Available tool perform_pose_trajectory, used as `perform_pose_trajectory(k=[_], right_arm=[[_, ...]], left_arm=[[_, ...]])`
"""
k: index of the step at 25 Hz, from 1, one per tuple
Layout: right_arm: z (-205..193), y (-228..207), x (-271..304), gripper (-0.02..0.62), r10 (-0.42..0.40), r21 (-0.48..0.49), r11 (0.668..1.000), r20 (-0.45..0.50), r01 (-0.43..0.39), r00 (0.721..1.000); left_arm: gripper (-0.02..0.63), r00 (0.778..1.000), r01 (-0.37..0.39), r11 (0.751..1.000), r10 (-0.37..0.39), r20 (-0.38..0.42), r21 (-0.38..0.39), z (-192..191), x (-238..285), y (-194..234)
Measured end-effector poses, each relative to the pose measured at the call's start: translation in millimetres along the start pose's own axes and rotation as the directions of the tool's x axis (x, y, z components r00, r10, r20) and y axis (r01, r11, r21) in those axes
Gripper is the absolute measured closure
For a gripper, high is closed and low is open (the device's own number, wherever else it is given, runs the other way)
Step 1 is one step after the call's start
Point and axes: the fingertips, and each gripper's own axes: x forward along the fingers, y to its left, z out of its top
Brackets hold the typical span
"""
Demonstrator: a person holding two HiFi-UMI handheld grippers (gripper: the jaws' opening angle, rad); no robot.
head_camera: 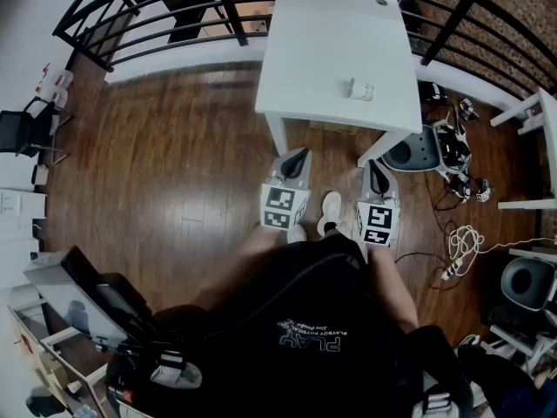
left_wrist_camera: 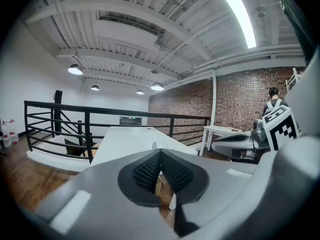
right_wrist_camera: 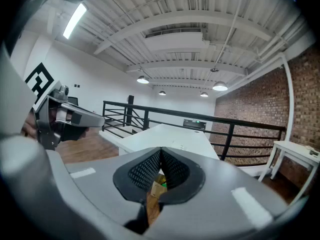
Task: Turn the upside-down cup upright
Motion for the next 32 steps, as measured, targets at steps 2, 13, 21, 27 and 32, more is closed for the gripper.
perform_pose_trajectory(k=[2,13,21,27,32], right_arm=[[7,-1,10,0.581,0.012,-0.001,1.0,0.023,-0.012,1.0],[24,-17,72,0.581,0.087,-0.013,0.996,0.021,-0.087,0.996],[24,-37,112,0.581,0.142,-0.021,0.99,-0.014,-0.142,0.99],[10,-46,137,0.581,0.202,-0.016,0.979,-0.074,-0.204,0.977],[8,-54,154,0.581,0.237,-0.012,0.971,-0.083,-0.239,0.968]], left_arm=[[0.606,1.0,-0.002,1.0,0.002,-0.001,0.007,3,8,3],[0.606,0.999,-0.034,0.999,0.034,-0.013,0.007,22,69,22],[0.606,0.998,-0.061,0.998,0.061,-0.028,0.005,34,115,28],[0.606,0.996,-0.07,0.997,0.071,-0.05,0.014,36,146,24],[0.606,0.994,-0.089,0.996,0.09,-0.064,0.02,36,166,25]])
